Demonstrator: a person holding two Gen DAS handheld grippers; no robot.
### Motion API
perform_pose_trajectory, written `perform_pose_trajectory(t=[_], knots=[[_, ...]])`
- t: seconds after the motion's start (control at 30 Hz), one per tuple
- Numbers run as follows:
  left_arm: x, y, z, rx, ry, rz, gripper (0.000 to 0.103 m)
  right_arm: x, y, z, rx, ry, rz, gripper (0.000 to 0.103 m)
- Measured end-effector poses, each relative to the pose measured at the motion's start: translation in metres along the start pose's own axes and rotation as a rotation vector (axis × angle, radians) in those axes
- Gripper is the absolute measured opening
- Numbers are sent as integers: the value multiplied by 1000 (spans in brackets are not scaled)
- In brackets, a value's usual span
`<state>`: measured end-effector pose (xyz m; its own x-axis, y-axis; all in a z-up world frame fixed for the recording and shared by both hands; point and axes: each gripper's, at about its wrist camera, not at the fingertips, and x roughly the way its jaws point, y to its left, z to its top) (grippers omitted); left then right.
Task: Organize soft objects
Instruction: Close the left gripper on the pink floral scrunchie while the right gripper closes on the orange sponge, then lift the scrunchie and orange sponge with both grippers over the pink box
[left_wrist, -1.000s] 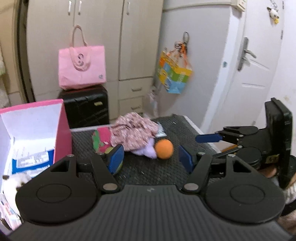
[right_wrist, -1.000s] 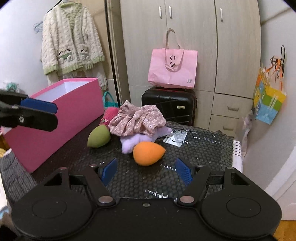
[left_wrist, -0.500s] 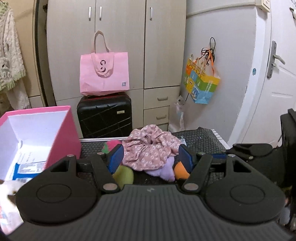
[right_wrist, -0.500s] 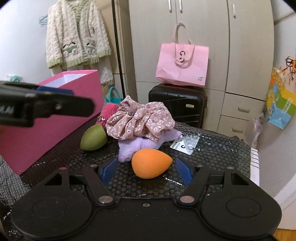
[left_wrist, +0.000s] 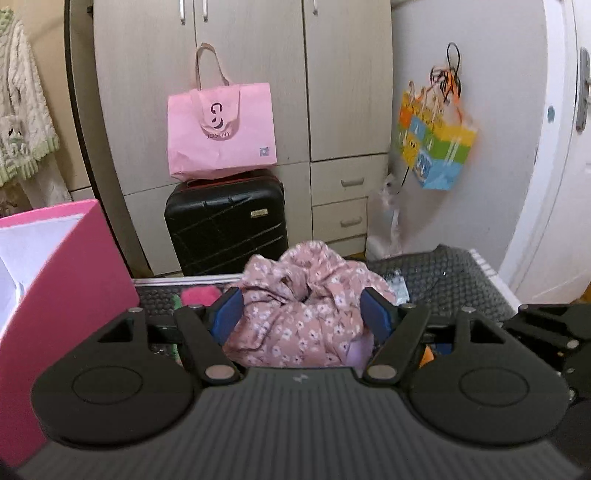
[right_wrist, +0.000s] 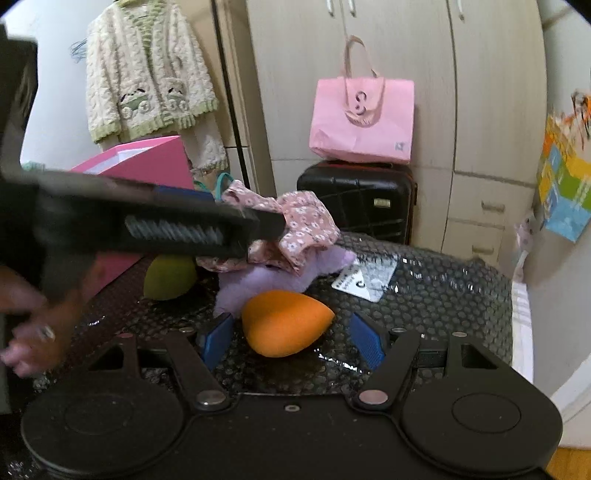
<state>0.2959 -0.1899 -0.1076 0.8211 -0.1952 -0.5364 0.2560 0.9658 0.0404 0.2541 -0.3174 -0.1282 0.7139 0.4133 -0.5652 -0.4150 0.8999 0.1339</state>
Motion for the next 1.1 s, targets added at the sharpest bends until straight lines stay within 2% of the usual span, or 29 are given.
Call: perform_pose_trajectory(t=[0.1, 0.2, 0.27, 0.3, 0.37, 0.47, 0.53, 0.67, 0.73, 0.77, 0.87, 1.1], knots=[[5, -3, -1, 22, 6, -9, 73, 0, -2, -2, 0, 0, 13, 74], [12, -1, -1, -5, 16, -14, 72, 1, 0, -3, -16, -5, 15, 74], [15, 1, -2, -31, 30, -16, 58, 1, -1, -4, -20, -7, 10, 74], [15, 2, -3, -31, 31, -18, 55, 1, -1, -4, -18, -6, 7, 74], [12, 2, -4, -20, 18, -28, 34, 1, -3, -5, -10, -7, 11, 74], [6, 3, -2, -33, 26, -53, 21, 0, -4, -5, -3, -5, 17, 74], [3, 4, -3, -30, 9, -53, 17, -1, -4, -6, -6, -10, 24, 74], [-1, 10, -8, -74, 1, -71, 14, -2, -2, -7, -23, -21, 34, 74], [-5, 14, -9, -94, -12, -82, 13, -2, 2, -7, -36, -18, 30, 67], [-7, 16, -8, -96, -17, -89, 13, -1, 3, -7, -40, -13, 23, 57], [-12, 20, -10, -112, -23, -99, 13, 2, 4, -7, -24, 21, 9, 54], [-26, 30, -16, -172, -38, -135, 13, -4, 13, -6, -37, 4, -34, 49]])
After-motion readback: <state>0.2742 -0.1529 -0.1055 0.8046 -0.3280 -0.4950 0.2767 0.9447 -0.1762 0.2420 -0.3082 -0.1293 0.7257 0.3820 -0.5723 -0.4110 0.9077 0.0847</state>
